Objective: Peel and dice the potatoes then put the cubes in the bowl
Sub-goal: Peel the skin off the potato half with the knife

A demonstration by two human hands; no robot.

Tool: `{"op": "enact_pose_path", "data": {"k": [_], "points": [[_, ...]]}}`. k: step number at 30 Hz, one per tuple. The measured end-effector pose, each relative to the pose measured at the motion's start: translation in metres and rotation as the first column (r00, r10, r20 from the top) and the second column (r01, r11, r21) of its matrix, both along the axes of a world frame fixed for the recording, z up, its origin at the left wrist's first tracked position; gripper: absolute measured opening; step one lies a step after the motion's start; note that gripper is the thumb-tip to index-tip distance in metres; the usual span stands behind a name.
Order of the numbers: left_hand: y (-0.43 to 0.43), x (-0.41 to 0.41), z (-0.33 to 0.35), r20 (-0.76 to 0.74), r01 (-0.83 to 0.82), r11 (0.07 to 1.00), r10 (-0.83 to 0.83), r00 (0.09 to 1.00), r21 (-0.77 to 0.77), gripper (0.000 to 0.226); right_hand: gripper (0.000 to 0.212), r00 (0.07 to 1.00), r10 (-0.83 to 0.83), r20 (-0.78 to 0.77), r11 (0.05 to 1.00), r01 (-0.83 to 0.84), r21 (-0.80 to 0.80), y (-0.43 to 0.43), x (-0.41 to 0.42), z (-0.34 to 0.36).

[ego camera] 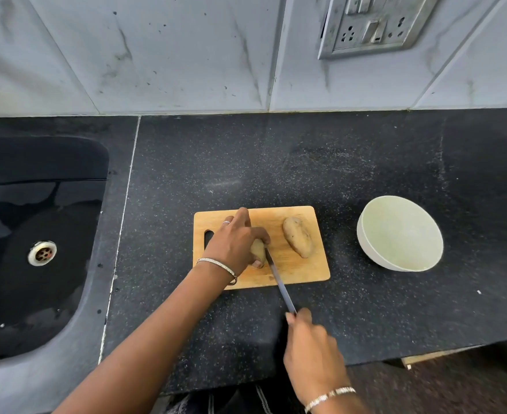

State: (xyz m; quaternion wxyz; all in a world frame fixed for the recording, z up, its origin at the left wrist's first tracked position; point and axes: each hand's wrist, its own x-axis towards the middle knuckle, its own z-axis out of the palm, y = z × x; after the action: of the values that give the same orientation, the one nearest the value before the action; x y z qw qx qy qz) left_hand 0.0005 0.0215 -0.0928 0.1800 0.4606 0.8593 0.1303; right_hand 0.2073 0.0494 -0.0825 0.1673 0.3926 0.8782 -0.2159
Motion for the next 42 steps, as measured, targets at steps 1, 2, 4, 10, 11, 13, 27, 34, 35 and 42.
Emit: {"op": "enact_pose_path", "data": {"k": [1, 2, 4, 10, 11, 13, 27, 34, 35, 42], "points": [[-0.002, 0.0, -0.001, 0.008, -0.011, 1.0, 0.011, 1.0, 0.012, 0.046, 0.03, 1.0, -0.006, 0.023, 1.0, 0.006, -0.006, 0.0, 0.009, 0.006], [-0.003, 0.0, -0.002, 0.018, -0.025, 0.999, 0.025, 1.0, 0.029, 0.048, 0.03, 0.999, -0.01, 0.045, 1.0, 0.01, -0.001, 0.003, 0.017, 0.012], [-0.008, 0.002, -0.006, 0.045, -0.07, 0.994, 0.066, 0.997, 0.088, 0.055, 0.032, 0.999, -0.011, 0.051, 1.0, 0.011, 0.006, 0.01, 0.026, 0.026], [-0.021, 0.01, -0.018, 0.132, -0.21, 0.942, 0.18, 0.975, 0.263, 0.061, 0.028, 0.978, -0.033, -0.205, 0.999, 0.038, 0.024, 0.022, -0.016, 0.017], [-0.022, 0.011, -0.019, 0.128, -0.211, 0.94, 0.183, 0.975, 0.27, 0.058, 0.028, 0.977, -0.024, -0.212, 0.999, 0.03, 0.024, 0.022, -0.025, 0.01], [-0.023, 0.011, -0.021, 0.118, -0.213, 0.938, 0.187, 0.975, 0.272, 0.053, 0.033, 0.979, -0.002, -0.205, 1.0, 0.007, 0.025, 0.021, -0.039, 0.001], [-0.024, 0.013, -0.025, 0.1, -0.234, 0.932, 0.214, 0.972, 0.278, 0.039, 0.031, 0.987, 0.055, -0.148, 0.983, -0.028, 0.18, 0.014, -0.071, -0.011], [-0.023, 0.013, -0.025, 0.128, -0.266, 0.915, 0.237, 0.963, 0.302, 0.038, 0.032, 0.993, 0.071, -0.097, 0.983, -0.053, 0.178, 0.01, -0.057, -0.01], [-0.023, 0.013, -0.025, 0.13, -0.27, 0.911, 0.241, 0.962, 0.311, 0.038, 0.034, 0.994, 0.076, -0.079, 0.981, -0.061, 0.184, 0.008, -0.052, -0.009], [-0.024, 0.011, -0.027, 0.115, -0.266, 0.912, 0.241, 0.964, 0.312, 0.039, 0.023, 0.993, 0.037, -0.111, 0.986, -0.019, 0.164, 0.016, -0.081, -0.017]]}}
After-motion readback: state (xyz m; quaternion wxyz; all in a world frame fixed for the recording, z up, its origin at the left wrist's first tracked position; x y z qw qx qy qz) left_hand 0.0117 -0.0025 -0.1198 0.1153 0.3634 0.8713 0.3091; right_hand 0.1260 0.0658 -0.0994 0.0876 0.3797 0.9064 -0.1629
